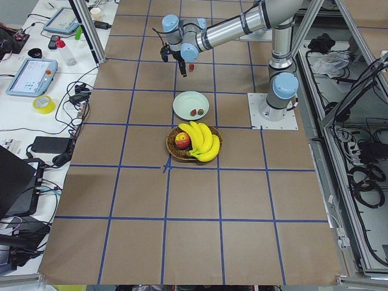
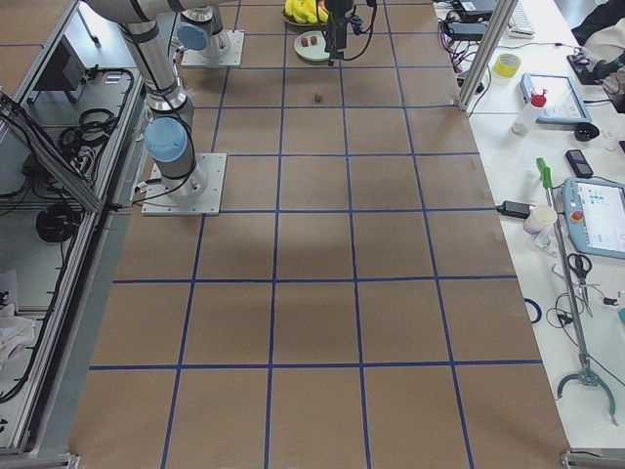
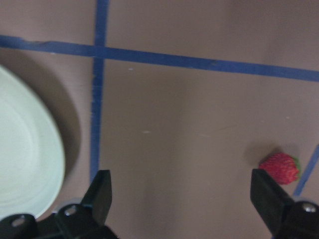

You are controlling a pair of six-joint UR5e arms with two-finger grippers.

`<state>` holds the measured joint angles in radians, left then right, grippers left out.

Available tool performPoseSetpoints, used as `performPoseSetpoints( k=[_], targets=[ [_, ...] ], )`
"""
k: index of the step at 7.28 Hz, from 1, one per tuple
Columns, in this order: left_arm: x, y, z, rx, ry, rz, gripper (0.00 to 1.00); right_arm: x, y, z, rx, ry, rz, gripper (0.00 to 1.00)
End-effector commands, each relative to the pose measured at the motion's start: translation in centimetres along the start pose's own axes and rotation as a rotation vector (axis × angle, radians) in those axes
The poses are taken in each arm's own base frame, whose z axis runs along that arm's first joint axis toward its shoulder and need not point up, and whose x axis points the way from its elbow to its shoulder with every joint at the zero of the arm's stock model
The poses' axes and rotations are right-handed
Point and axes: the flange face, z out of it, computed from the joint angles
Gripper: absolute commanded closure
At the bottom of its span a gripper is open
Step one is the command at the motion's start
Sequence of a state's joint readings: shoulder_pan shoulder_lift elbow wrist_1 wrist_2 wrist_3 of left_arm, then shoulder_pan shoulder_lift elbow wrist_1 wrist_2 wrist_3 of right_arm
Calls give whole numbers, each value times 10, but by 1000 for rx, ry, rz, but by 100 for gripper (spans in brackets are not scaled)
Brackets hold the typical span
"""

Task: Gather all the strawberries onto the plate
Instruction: 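Move the left gripper out to the last strawberry on the table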

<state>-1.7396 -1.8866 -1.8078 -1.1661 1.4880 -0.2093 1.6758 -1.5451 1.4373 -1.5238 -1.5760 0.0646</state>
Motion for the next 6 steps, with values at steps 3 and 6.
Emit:
performPoseSetpoints(
  k=[3, 6],
  targets=[
    [74, 21, 39, 25, 38, 345, 0, 5, -1, -1, 1, 5, 5, 0],
    [89, 18, 69, 21, 27, 400, 0, 6, 0, -2, 4, 3, 8, 0]
  ],
)
